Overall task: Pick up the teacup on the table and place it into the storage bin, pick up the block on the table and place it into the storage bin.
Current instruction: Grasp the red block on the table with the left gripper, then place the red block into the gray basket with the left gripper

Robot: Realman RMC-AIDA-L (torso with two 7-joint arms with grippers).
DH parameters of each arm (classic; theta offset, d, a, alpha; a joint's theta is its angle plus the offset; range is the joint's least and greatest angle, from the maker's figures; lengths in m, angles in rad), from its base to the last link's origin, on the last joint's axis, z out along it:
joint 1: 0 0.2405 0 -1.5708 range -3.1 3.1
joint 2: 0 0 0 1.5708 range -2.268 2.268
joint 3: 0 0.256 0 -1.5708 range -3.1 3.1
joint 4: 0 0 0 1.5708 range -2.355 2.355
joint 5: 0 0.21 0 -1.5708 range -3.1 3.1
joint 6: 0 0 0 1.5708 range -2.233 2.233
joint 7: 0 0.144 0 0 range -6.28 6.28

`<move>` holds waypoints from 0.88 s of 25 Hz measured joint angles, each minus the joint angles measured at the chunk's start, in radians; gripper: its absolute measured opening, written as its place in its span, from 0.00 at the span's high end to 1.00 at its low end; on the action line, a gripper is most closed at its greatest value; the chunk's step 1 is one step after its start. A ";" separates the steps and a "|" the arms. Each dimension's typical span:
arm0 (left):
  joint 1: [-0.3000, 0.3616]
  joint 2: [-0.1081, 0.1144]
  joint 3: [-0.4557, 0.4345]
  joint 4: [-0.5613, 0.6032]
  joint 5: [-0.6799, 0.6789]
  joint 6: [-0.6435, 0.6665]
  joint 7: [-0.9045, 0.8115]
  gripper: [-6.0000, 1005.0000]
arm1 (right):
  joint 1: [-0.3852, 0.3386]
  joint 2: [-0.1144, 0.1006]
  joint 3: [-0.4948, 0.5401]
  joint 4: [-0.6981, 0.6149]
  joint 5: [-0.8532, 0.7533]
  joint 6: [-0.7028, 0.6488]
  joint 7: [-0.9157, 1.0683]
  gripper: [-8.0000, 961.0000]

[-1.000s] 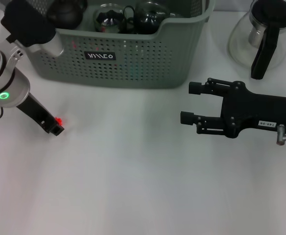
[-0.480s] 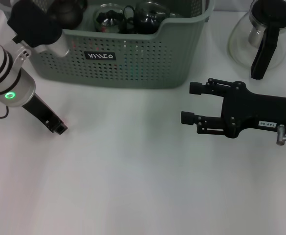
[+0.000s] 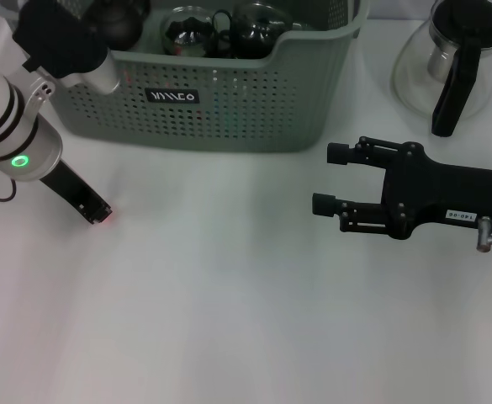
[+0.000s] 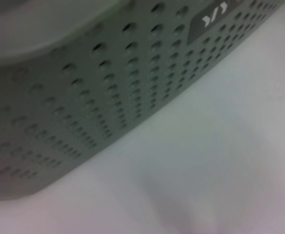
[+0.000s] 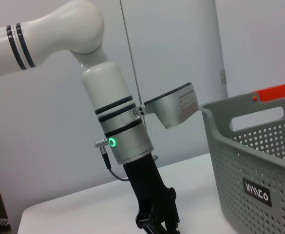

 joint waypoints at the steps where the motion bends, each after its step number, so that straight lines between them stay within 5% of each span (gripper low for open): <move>1: 0.000 0.000 0.001 0.000 0.000 0.000 -0.001 0.74 | 0.000 0.000 0.000 0.000 0.000 0.000 0.000 0.15; 4: 0.000 0.001 0.002 0.000 0.000 0.002 -0.004 0.81 | 0.000 0.000 0.000 0.000 0.000 -0.001 0.000 0.15; 13: -0.001 0.002 -0.046 0.006 0.000 0.040 -0.007 0.79 | 0.000 0.000 -0.001 0.000 0.000 -0.008 0.001 0.15; 19: -0.047 0.004 -0.308 0.013 -0.029 0.192 0.038 0.78 | 0.005 0.000 -0.001 0.000 0.000 -0.009 0.010 0.15; 22: -0.068 0.025 -0.481 -0.010 -0.116 0.304 0.105 0.78 | 0.008 -0.001 -0.004 0.000 0.000 -0.010 0.018 0.15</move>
